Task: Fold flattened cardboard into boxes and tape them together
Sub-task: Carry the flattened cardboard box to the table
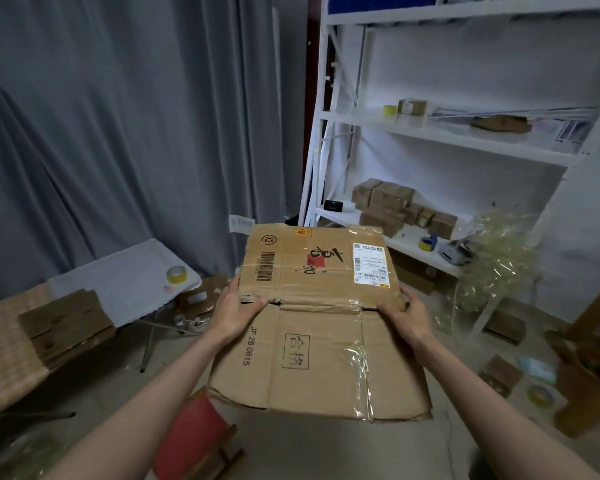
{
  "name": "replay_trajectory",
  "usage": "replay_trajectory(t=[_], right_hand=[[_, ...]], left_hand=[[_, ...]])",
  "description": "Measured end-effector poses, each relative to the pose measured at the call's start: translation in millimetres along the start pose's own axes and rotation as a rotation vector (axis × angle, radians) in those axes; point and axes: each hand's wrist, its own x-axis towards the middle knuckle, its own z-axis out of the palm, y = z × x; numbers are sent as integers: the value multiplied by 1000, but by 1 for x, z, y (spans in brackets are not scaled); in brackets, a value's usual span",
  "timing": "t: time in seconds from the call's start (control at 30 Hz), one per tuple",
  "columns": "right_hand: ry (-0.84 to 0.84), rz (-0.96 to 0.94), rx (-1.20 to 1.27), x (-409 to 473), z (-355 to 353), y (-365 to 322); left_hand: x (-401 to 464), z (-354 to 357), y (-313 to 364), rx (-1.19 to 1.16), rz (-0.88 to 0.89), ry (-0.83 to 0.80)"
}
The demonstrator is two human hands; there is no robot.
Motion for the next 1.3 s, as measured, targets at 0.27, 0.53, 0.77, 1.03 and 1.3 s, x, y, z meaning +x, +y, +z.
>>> replay_trajectory(t=[0.27, 0.53, 0.77, 1.03, 1.3], right_hand=[[-160, -2, -26, 166, 56, -16], [-298, -79, -112, 297, 160, -50], [-402, -79, -191, 414, 275, -91], [-511, -181, -243, 504, 401, -151], [-705, -312, -206, 554, 551, -187]], left_hand=[[115, 16, -10, -54, -111, 133], [226, -7, -60, -32, -239, 243], [348, -44, -122, -64, -264, 306], [441, -107, -172, -75, -319, 376], [488, -171, -243, -64, -468, 516]])
